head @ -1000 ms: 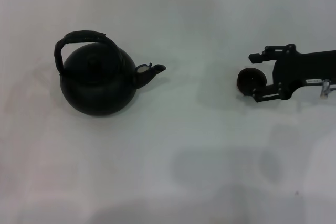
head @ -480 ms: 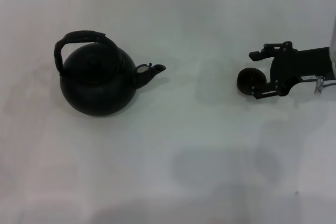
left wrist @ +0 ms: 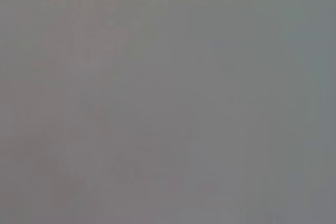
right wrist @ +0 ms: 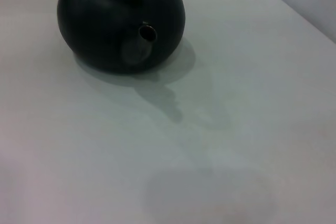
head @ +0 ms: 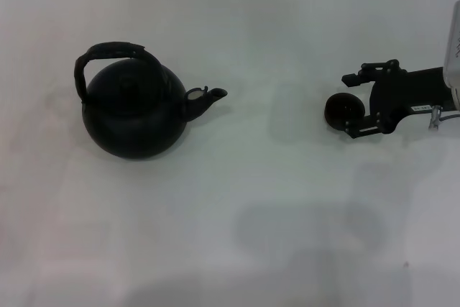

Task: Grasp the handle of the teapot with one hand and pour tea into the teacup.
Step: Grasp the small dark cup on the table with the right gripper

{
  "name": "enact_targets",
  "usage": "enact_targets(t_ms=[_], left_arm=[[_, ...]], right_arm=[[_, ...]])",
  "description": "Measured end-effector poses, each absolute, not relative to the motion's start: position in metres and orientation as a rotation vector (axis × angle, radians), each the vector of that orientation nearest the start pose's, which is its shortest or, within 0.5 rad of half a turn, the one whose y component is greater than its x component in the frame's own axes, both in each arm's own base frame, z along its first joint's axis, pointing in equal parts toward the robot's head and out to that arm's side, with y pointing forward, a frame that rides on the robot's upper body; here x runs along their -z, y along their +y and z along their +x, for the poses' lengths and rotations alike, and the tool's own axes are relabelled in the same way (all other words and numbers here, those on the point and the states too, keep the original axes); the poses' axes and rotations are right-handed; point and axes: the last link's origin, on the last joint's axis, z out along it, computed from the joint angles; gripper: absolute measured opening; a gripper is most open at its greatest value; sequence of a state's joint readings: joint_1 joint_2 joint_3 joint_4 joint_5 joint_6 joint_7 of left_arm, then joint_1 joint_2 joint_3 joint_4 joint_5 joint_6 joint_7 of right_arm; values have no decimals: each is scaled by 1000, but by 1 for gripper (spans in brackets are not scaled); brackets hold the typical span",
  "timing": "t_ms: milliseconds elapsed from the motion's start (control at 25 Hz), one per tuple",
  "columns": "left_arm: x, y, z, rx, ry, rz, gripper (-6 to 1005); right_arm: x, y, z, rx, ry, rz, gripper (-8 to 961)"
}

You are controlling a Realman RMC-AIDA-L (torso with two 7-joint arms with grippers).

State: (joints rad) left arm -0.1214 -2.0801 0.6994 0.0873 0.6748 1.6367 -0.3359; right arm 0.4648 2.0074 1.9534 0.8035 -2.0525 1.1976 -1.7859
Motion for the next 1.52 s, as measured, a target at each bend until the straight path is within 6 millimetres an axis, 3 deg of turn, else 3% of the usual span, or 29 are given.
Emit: enact_targets(t_ms=[400, 1520], left_arm=[[-60, 203, -387, 781, -419, -1317, 620], [-63, 201, -389, 772, -412, -1315, 619]], right_arm=[[25, 345, 291, 96, 234, -2811, 848], [26, 344, 292, 117, 237, -2810, 839]])
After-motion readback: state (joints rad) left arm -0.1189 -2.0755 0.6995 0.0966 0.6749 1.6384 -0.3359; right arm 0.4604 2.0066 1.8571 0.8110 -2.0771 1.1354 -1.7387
